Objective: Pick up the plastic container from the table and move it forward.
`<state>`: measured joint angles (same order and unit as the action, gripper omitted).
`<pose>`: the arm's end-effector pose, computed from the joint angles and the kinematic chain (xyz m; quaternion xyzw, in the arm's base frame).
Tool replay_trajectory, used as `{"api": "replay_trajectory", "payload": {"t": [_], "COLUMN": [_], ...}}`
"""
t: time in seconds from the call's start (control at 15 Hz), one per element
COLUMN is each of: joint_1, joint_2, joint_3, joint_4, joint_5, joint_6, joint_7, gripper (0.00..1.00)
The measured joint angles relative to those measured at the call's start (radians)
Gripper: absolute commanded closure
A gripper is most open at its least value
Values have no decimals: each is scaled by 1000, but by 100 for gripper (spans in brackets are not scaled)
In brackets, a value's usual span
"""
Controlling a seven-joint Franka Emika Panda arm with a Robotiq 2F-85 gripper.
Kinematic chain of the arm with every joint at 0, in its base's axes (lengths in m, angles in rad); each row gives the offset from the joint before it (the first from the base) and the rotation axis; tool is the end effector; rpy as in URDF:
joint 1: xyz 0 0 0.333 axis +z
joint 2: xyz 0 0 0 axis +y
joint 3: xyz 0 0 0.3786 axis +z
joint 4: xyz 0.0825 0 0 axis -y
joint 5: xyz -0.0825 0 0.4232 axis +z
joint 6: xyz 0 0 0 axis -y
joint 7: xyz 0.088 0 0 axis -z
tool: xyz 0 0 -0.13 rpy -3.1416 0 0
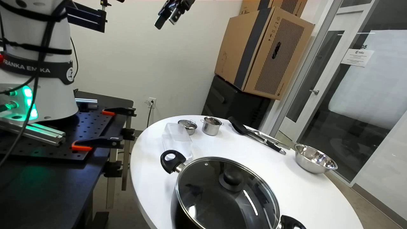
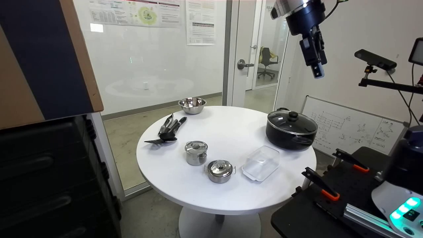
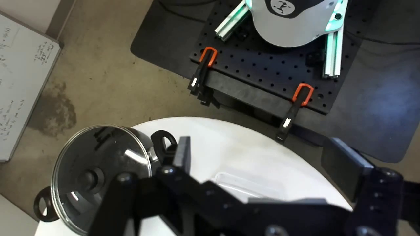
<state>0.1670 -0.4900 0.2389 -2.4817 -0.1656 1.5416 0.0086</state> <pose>0.3186 0.1175 0.4523 0.9469 0.1811 -0.1985 0.1765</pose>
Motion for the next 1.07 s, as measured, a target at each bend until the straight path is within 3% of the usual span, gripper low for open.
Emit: {"api": "replay_trajectory", "payload": {"t": [0.33, 0.67, 1.07], "joint_1": [4, 24, 24], "joint_2": [15, 26, 97], "joint_3": [-2, -53, -134], "joint_4": [9, 7, 1], "joint_5": [-3, -132, -272], "joint_6": [0, 54, 257], "joint_7": [4, -246, -531], "gripper": [2, 0, 0]}}
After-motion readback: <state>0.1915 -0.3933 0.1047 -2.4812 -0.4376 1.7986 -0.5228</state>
